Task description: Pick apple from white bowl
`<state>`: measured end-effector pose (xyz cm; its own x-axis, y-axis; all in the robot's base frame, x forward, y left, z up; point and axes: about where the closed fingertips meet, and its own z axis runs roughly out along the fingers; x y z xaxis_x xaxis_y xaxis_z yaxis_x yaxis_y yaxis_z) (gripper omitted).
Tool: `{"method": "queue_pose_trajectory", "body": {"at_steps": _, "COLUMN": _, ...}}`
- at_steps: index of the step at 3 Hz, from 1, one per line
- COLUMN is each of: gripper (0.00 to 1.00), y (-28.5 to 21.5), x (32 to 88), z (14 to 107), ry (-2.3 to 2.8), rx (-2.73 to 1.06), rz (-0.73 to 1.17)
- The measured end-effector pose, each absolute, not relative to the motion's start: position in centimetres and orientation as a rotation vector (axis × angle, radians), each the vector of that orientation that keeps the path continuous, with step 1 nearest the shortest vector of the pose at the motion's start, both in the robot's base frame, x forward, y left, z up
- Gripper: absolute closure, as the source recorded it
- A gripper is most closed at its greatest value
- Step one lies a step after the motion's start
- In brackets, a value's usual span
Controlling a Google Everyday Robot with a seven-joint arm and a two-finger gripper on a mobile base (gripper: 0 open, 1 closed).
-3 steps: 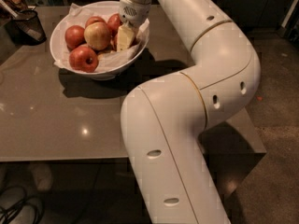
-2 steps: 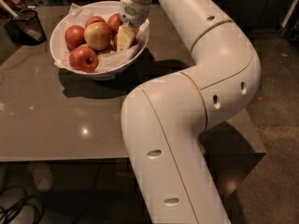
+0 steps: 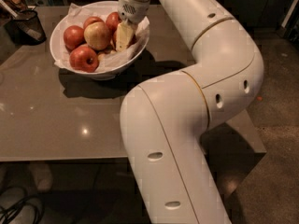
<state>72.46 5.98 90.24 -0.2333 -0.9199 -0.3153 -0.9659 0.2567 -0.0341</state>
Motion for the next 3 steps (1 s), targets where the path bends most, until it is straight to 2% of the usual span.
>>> {"method": "queue_pose_trajectory", "body": {"at_steps": 3, "gripper": 1.00, "y": 6.5, "x": 71.4, "z": 93.2, "ry": 2.160, "rx": -1.795, "rz": 0.167}}
